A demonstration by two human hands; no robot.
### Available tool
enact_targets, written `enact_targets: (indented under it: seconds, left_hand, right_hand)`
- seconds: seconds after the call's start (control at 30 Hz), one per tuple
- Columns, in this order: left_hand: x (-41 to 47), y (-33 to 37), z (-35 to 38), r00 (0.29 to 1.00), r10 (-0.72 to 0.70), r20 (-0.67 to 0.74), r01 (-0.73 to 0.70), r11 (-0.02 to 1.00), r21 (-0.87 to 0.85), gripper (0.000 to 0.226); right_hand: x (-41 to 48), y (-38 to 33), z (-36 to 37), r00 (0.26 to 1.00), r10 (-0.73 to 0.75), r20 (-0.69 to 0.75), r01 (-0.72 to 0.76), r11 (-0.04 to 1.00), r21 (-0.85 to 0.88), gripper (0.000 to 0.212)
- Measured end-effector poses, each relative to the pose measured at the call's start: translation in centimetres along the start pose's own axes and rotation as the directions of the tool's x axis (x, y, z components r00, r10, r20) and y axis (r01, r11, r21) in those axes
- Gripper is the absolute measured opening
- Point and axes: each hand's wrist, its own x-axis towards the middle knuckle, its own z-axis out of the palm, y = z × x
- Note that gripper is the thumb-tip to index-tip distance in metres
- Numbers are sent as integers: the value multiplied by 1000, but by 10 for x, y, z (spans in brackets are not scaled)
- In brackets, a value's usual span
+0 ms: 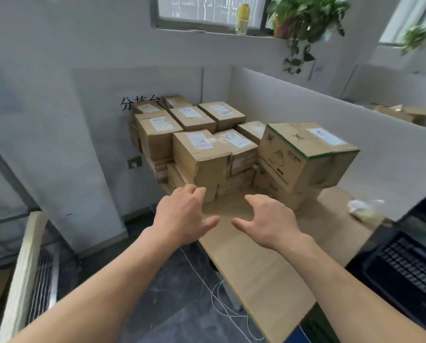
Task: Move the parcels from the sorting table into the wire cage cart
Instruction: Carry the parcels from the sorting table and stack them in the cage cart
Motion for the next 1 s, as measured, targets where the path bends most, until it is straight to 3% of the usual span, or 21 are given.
enact_targets:
  seconds: [0.6,1.0]
  left_hand:
    - [151,195,47,996,85,-21,-86,995,-43,76]
    - [232,230,62,996,-69,49,79,966,-246,74]
  right_hand:
    - [62,241,-50,989,141,-51,-143,989,-29,63]
    - [129,326,-80,928,322,-187,-309,946,96,58]
